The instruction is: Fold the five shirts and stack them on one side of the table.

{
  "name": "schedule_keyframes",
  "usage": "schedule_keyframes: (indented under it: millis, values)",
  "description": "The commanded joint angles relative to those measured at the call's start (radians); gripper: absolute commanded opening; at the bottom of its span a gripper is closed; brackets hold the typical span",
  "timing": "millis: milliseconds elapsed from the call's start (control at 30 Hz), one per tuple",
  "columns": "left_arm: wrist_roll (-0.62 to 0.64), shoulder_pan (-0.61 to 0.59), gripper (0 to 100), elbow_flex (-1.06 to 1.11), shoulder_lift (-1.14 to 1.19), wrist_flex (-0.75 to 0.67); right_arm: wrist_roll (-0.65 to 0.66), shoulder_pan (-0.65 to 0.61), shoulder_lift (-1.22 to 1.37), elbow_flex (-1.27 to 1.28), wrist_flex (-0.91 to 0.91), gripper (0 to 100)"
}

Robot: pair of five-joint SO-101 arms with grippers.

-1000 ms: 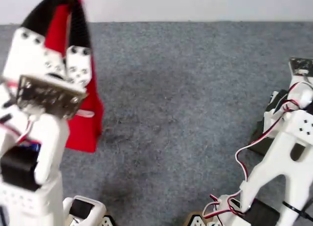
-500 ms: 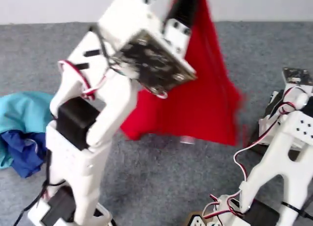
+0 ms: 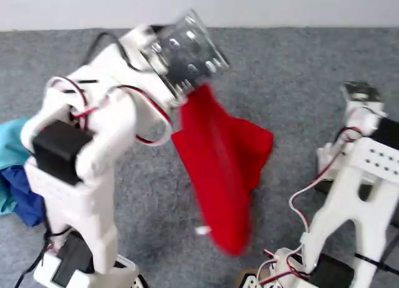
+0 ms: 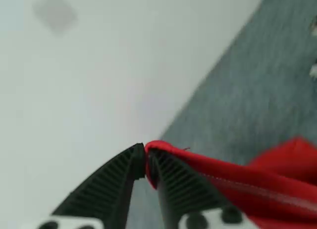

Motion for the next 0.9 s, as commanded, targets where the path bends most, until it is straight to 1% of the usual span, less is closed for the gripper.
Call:
schedule_keyframes:
  millis: [0,67,167,233,333,500,633,700,800,867]
  values:
    - [-0.005,-0.206,1,0.111,-0.002,0.066,-0.005,-0.148,-0.035,-0.005,0.024,0.9]
    - [-0.005,-0.318,1,0.205,-0.003,0.064,-0.005,-0.229,-0.028,-0.005,0.01,0.9]
    - [-0.008,-0.471,1,0.357,-0.002,0.015,-0.005,-0.351,-0.024,-0.003,-0.01,0.9]
    - [-0.009,-0.555,1,0.472,-0.006,-0.038,-0.003,-0.424,-0.022,0.003,-0.038,0.9]
    - [-0.011,-0.649,1,0.628,-0.009,-0.115,-0.003,-0.516,0.018,0.0,-0.079,0.9]
    - [-0.011,-0.735,1,0.834,-0.009,-0.222,-0.003,-0.657,0.191,-0.005,-0.093,0.9]
    - [-0.011,-0.773,1,0.903,-0.009,-0.252,-0.003,-0.699,0.335,-0.018,-0.147,0.9]
    - [-0.011,-0.792,1,0.914,-0.002,-0.267,-0.005,-0.717,0.389,-0.066,-0.102,0.9]
    - [-0.011,-0.813,1,0.952,-0.002,-0.31,0.002,-0.782,0.456,-0.153,0.05,0.9]
    - [-0.011,-0.818,1,0.997,-0.002,-0.342,0.02,-0.816,0.463,-0.15,0.045,0.9]
